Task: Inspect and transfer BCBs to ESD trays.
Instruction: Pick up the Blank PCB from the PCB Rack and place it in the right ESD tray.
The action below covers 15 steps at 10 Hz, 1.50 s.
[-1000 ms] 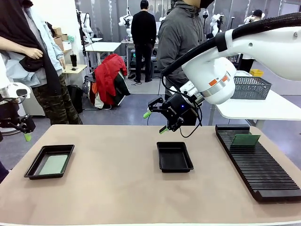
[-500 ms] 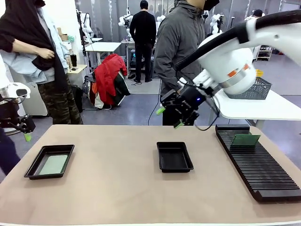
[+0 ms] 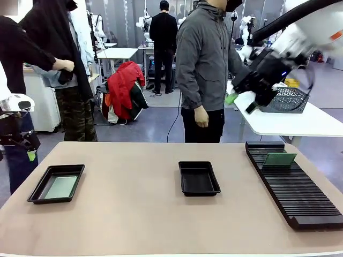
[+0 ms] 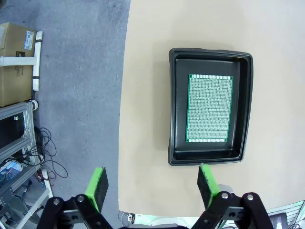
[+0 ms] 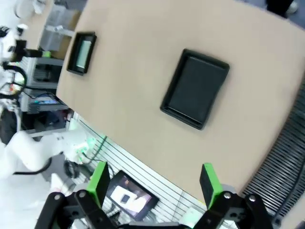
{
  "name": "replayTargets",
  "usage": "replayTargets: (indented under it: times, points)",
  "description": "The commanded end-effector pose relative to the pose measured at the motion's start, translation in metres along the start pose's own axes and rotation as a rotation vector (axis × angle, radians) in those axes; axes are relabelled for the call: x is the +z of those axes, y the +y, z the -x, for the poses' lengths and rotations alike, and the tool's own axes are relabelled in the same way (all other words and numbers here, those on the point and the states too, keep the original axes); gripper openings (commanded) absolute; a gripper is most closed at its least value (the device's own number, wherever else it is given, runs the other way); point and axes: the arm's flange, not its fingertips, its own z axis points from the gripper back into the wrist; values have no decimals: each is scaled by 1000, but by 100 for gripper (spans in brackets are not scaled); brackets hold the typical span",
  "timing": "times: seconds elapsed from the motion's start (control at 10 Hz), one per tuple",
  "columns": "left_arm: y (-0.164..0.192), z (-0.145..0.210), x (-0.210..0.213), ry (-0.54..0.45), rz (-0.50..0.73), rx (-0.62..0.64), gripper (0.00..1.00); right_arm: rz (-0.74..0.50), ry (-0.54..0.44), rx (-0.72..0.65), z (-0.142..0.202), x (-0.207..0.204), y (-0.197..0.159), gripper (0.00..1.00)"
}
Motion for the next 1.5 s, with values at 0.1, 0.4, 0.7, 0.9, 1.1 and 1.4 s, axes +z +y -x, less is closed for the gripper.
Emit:
replayTargets:
  times: [0.1, 0.4, 0.7, 0.9, 1.1, 1.4]
  points:
    - [0, -1, -1, -3, -1, 0, 100, 115, 64, 195, -2, 70, -13, 100]
    - [0, -1, -1, -3, -1, 0, 100, 163, 186, 480, 6, 130, -28, 100]
    - [0, -1, -1, -3, -1, 0, 100, 274, 307, 676, 15, 176, -48, 100]
    - [0, -1, -1, -3, -1, 0, 100, 301, 401, 832, 24, 194, -61, 100]
    - [0, -1, -1, -3, -1, 0, 100, 280, 430, 990, 36, 204, -73, 100]
    - [0, -1, -1, -3, -1, 0, 100, 236, 454, 1135, 43, 212, -92, 100]
